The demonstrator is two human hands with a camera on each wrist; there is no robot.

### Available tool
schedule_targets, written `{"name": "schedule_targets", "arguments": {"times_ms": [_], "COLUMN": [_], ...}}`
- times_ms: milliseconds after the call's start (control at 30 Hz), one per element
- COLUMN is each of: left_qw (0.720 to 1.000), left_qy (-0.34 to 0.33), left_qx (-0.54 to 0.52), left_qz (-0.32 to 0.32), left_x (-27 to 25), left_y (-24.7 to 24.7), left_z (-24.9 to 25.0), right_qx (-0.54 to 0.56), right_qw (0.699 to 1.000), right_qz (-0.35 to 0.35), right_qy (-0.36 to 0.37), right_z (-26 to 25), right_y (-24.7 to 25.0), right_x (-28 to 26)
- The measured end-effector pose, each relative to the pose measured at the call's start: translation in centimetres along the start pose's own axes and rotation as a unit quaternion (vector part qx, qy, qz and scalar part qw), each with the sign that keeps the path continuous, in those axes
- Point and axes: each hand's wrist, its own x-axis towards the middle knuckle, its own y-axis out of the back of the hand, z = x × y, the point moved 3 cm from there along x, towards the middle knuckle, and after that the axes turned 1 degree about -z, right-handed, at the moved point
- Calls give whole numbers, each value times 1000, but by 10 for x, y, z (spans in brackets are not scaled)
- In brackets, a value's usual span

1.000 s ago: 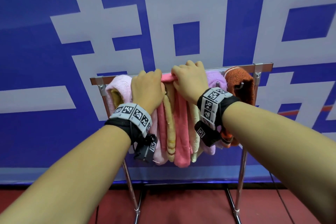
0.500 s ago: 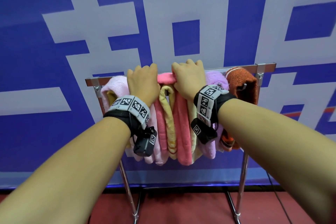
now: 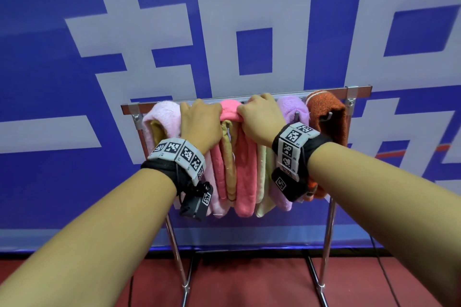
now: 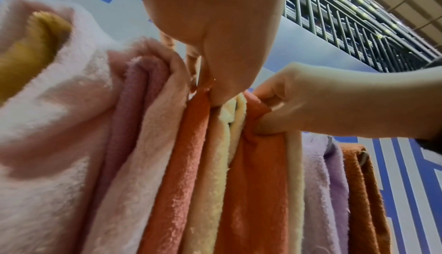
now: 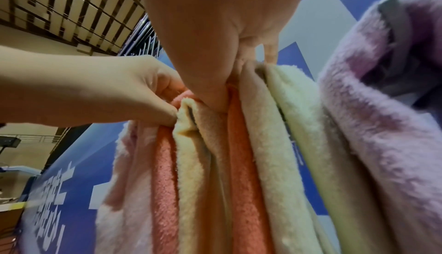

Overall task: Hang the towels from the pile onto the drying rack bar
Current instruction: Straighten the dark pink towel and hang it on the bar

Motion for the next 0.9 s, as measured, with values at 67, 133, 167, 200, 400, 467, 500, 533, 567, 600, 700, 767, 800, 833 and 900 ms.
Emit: {"name": "schedule_targets", "arguments": {"times_ms": [67, 133, 167, 200, 400, 467, 500, 533, 567, 600, 700, 767, 800, 833, 900], "left_qw": [999, 997, 997, 996, 994, 993, 992, 990, 989, 986, 979, 971, 967, 962, 948], "left_qy": [-8, -8, -5, 0, -1, -6, -8, -10, -12, -13, -9, -4, -5, -5, 3], "left_qx": [8, 7, -1, -14, -62, -80, -91, -101, -113, -125, -154, -169, -173, -176, -185], "left_qz": [-39, -71, -79, -84, -90, -83, -88, -94, -99, -106, -136, -168, -188, -210, -258], "left_x": [-9, -20, -26, -32, -72, -86, -94, -103, -113, -123, -159, -188, -204, -221, -257], "left_y": [7, 15, 19, 23, 45, 48, 48, 46, 42, 36, 8, -21, -38, -57, -96], "left_z": [2, 5, 5, 6, 16, 23, 26, 31, 36, 42, 60, 73, 79, 84, 93], "right_qx": [6, 25, 34, 43, 143, 153, 156, 162, 171, 183, 231, 250, 262, 272, 287], "right_qw": [1000, 999, 999, 999, 988, 988, 987, 986, 985, 982, 968, 957, 950, 943, 928], "right_qz": [-22, -27, -23, -17, 27, 3, -9, -20, -33, -49, -90, -133, -152, -172, -213], "right_qy": [8, 16, 20, 21, 40, 33, 26, 18, 9, -2, -40, -65, -74, -82, -105], "right_z": [-1, -3, -3, -5, -22, -27, -30, -33, -36, -40, -53, -61, -66, -71, -82], "right_y": [3, 9, 12, 15, 37, 43, 44, 42, 39, 33, 1, -29, -45, -63, -100], "right_x": [-11, -22, -28, -35, -82, -99, -109, -119, -130, -142, -181, -212, -227, -243, -276]}}
